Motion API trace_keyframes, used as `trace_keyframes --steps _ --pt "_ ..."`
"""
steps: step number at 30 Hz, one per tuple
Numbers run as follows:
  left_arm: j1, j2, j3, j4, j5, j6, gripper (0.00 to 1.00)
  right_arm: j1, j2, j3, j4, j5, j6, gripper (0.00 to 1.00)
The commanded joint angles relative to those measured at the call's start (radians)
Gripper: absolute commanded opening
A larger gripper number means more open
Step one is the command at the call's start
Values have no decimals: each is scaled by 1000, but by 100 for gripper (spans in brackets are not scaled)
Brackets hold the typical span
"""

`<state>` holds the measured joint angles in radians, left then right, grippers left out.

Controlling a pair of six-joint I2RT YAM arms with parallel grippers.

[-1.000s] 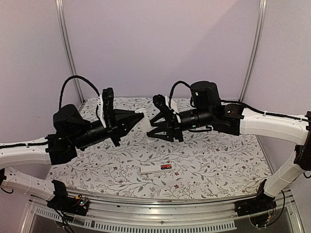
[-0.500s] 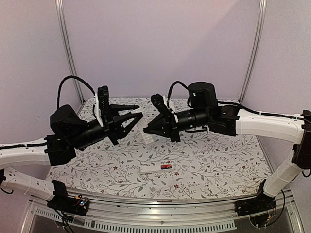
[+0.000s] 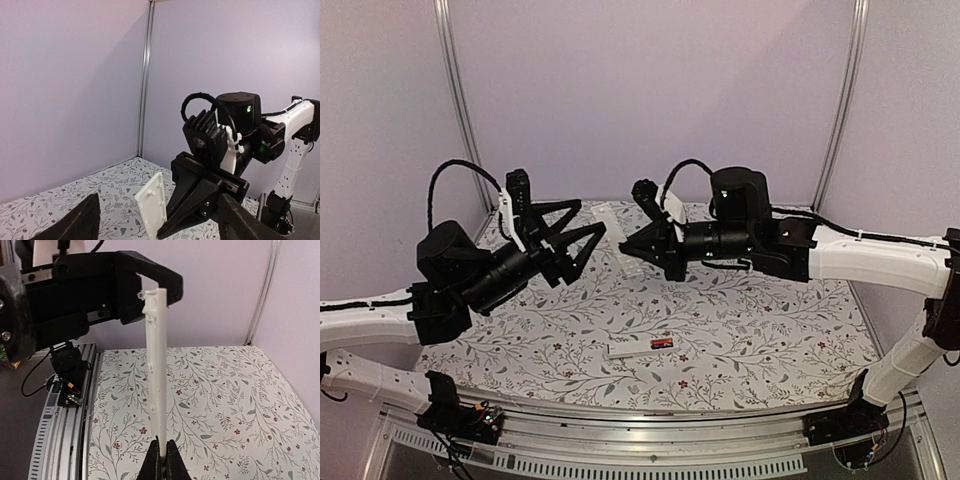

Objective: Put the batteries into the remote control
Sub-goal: Pass from the left arm to the right, then pass from the right arm to the left

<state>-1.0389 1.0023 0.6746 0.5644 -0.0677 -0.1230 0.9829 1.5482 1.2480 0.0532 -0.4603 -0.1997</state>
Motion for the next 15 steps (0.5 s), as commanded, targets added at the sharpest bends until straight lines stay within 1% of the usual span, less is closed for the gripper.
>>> trace_keyframes --steps 1,2,3,7,9,12,15 --pt "-6 -37 -22 35 -208 -91 81 49 -34 3 37 452 59 0" --pt "-8 -23 -18 34 -234 -120 81 62 -32 5 62 563 68 0" --pt "-7 -6 -12 31 -257 -152 81 75 -29 10 89 618 88 0" --pt "-8 102 52 15 -272 -226 81 120 24 55 133 776 112 0" --pt "-9 144 94 -9 -296 -229 84 135 50 83 132 796 108 0" --pt "-9 158 106 3 -352 -209 95 158 73 111 134 804 103 0" --pt "-7 157 99 55 -359 -190 96 171 86 122 134 796 97 0"
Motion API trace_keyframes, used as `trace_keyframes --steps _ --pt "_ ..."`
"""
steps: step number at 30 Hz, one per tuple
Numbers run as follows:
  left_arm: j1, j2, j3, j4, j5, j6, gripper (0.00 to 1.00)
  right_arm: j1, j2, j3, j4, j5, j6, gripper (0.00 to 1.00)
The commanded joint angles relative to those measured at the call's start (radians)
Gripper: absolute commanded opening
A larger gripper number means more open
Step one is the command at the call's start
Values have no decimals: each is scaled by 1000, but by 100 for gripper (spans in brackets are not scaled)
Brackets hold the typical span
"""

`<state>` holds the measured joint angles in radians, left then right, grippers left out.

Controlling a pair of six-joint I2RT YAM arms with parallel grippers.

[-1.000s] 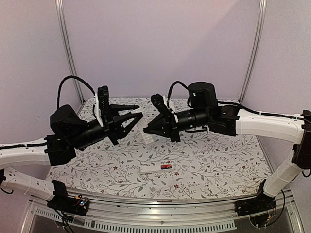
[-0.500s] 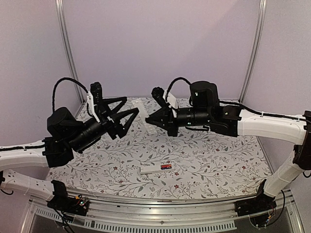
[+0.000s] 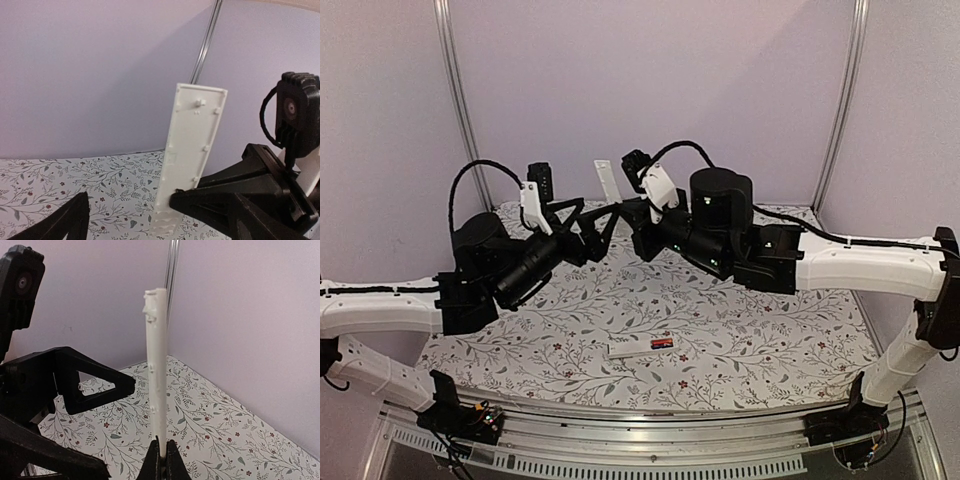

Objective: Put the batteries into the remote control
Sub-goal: Pass from the right arm to the left

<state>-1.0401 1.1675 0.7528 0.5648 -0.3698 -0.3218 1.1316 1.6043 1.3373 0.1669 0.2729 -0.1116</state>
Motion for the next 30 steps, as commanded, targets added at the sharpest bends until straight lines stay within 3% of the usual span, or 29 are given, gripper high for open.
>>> trace_keyframes --steps 1,10,16,21,30 --pt "-6 -5 20 66 -48 13 95 23 35 34 20 59 12 0" --pt "-7 73 66 67 -51 13 82 34 45 39 22 9 3 0" --pt "-7 77 67 102 -114 2 67 41 33 28 28 -30 -13 0" --pt "-6 103 78 100 -97 -1 63 48 38 31 30 -23 -28 0" --pt "-5 89 82 89 -79 -37 46 48 34 25 32 -13 -37 0"
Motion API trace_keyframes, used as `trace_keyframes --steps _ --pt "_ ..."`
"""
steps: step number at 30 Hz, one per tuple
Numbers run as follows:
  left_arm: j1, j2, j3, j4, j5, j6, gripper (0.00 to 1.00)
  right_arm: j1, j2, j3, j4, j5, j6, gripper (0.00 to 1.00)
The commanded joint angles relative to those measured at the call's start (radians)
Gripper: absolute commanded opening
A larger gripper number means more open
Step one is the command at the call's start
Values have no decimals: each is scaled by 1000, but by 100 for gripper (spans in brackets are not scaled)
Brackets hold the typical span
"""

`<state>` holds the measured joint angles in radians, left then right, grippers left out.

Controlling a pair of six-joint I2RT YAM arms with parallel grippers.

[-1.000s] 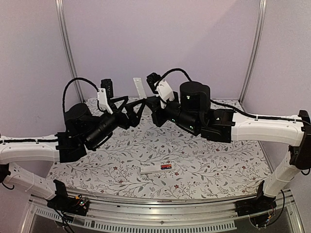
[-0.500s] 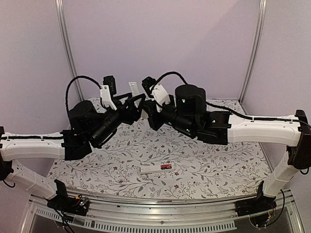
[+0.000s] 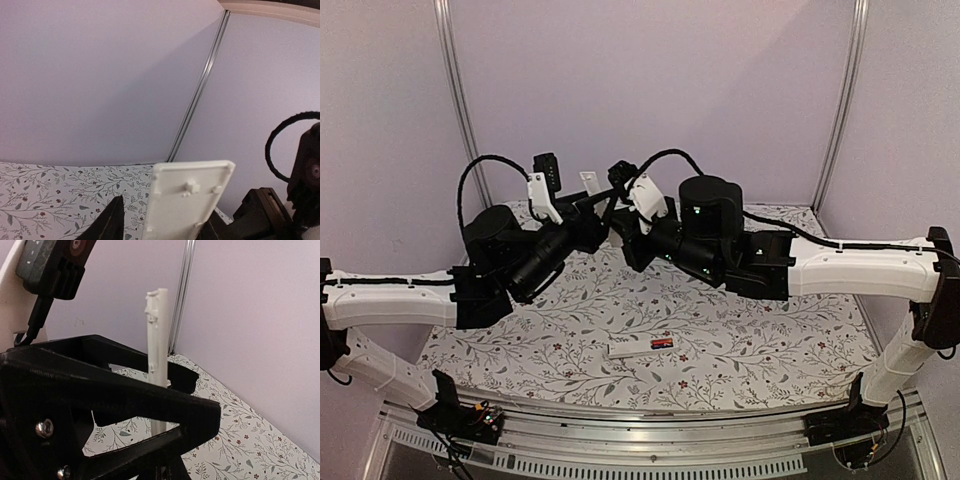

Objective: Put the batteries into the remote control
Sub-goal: Pass from the right arm to the left, then pass from the left arm to the right

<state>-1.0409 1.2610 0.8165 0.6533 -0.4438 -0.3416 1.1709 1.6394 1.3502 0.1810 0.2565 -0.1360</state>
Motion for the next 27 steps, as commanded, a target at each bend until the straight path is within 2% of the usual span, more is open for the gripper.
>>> trace_keyframes --steps 1,3,7,13,15,16,20,22,25,27 --pt "-4 -3 17 0 -4 -17 43 9 -1 11 18 3 -13 0" --pt "-5 -3 12 4 -8 -21 40 9 0 10 18 4 -14 0" --pt "-2 -8 -5 19 4 -23 28 9 -4 0 23 9 -16 0" --pt "-3 -20 -17 46 32 -1 19 8 -14 -15 32 18 -20 1" --pt "-3 -21 -21 54 40 5 18 8 -18 -15 32 19 -22 6" --pt "-3 -24 -24 59 47 11 17 8 -19 -16 31 19 -22 12" --pt "-2 -47 -55 92 81 82 15 8 -44 -31 8 38 -61 53" --pt "2 -76 -74 104 114 145 12 2 -86 -34 -47 13 -102 67" --pt "7 -126 -103 112 251 255 8 -27 -158 -21 -212 -251 -165 92" --pt "8 -156 -110 89 373 321 7 -54 -219 -32 -297 -439 -179 98"
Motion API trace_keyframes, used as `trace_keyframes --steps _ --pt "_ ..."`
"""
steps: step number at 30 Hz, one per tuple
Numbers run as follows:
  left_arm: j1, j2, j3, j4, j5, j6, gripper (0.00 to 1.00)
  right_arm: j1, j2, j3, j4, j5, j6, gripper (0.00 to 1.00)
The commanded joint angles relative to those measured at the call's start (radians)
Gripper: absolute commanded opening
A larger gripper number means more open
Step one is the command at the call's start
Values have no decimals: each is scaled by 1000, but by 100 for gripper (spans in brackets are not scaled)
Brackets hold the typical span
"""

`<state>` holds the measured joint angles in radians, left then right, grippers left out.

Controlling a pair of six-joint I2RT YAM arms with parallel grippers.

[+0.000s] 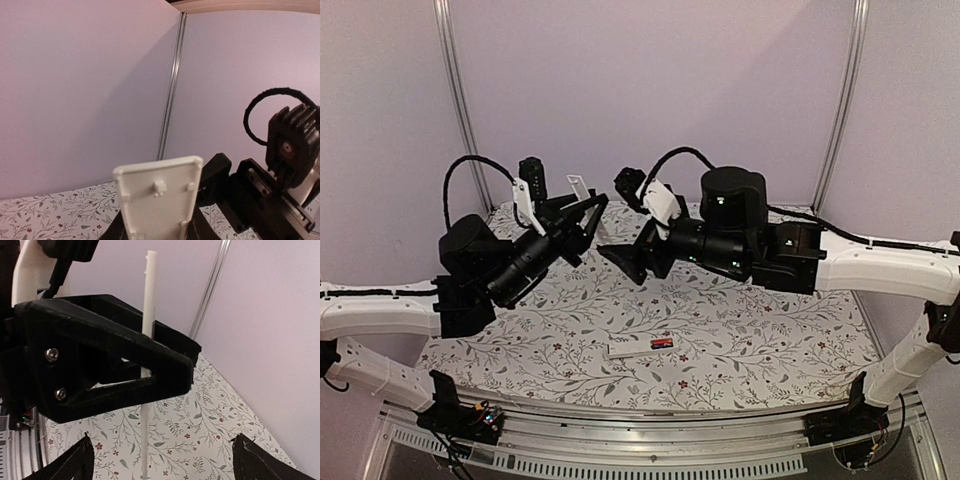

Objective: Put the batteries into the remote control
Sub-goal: Pass from the left arm to the right

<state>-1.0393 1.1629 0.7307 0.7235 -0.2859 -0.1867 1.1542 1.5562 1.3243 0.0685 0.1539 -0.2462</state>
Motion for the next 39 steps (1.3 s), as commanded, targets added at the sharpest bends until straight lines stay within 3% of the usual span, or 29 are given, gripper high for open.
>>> trace_keyframes --steps 1,5,12,19,27,32,39 --pt "6 -68 -25 2 288 193 7 -48 -156 -20 -203 -412 -80 99" --pt "6 -96 -29 -28 563 265 7 -62 -226 -51 -256 -610 -170 99" --pt "0 -91 15 -91 794 312 3 -63 -177 18 -300 -634 -170 99" --pt "-8 -74 35 -94 843 322 3 -63 -119 22 -216 -701 -98 89" --pt "-14 -63 40 -82 854 315 3 -63 -82 28 -146 -790 -72 64" --pt "-15 -68 41 -87 855 320 3 -63 -60 39 -145 -852 -79 61" --pt "-16 -69 41 -93 858 323 2 -63 -41 49 -147 -905 -81 39"
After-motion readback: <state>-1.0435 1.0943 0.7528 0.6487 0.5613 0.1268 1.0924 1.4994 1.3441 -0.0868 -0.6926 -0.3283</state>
